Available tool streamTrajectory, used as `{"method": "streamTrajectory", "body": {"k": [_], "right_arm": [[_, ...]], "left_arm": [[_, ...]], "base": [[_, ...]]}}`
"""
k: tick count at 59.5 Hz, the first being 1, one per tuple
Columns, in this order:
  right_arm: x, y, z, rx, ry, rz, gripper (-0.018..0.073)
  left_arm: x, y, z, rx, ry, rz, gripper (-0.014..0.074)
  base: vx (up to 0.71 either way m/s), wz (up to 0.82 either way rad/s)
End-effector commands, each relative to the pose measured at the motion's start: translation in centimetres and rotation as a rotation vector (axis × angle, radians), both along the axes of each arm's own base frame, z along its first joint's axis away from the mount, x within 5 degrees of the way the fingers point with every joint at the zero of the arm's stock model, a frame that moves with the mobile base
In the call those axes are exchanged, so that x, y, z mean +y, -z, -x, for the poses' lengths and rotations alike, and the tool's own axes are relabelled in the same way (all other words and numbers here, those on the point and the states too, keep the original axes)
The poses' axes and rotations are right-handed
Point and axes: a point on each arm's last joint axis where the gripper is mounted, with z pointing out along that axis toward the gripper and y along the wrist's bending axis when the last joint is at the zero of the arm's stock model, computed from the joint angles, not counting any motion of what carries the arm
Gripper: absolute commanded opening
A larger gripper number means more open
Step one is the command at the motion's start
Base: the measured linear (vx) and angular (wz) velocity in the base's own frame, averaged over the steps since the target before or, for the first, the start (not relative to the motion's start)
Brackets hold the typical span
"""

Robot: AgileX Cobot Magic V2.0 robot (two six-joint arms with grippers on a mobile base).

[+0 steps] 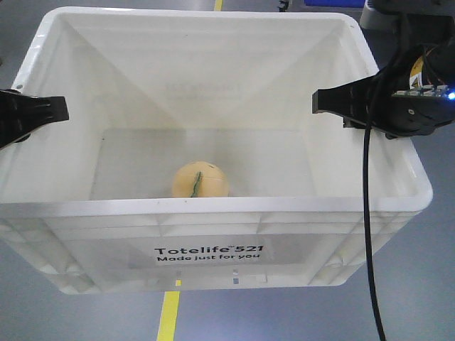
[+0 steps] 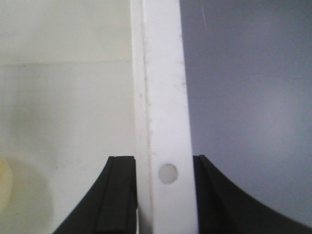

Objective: Place moving items into box and shelve
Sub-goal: 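Keep holding the lifted tote with both grippers during driving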

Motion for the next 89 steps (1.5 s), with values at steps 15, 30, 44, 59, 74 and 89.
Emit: {"method": "streamTrajectory", "body": {"k": [15, 30, 44, 59, 74, 89], "right_arm": [[-0.45, -3.05, 0.03, -0.17, -0.026, -0.034, 0.0083], [-0.45, -3.05, 0.03, -0.17, -0.026, -0.034, 0.0083], [-0.45, -3.05, 0.03, -0.17, -0.026, -0.034, 0.0083], [-0.45, -3.05, 0.03, -0.17, -0.026, -0.034, 0.0083], [-0.45, -3.05, 0.03, -0.17, -0.026, -0.034, 0.0083], [-0.45, -3.05, 0.03, -0.17, -0.026, -0.034, 0.0083]], "left_arm": [[-0.15, -2.99, 0.02, -0.197, 0.066, 0.051, 0.0161], [-0.15, -2.99, 0.02, -0.197, 0.066, 0.051, 0.0161], [-0.15, -2.99, 0.02, -0.197, 0.066, 0.051, 0.0161], [-0.15, -2.99, 0.02, -0.197, 0.066, 0.051, 0.0161], [-0.15, -2.99, 0.02, -0.197, 0.066, 0.051, 0.0161], [-0.15, -2.99, 0.02, -0.197, 0.066, 0.051, 0.0161]], "base": [[0.05, 0.06], [0.05, 0.09], [0.06, 0.07], [0.08, 0.06], [0.11, 0.05], [0.16, 0.01]]}}
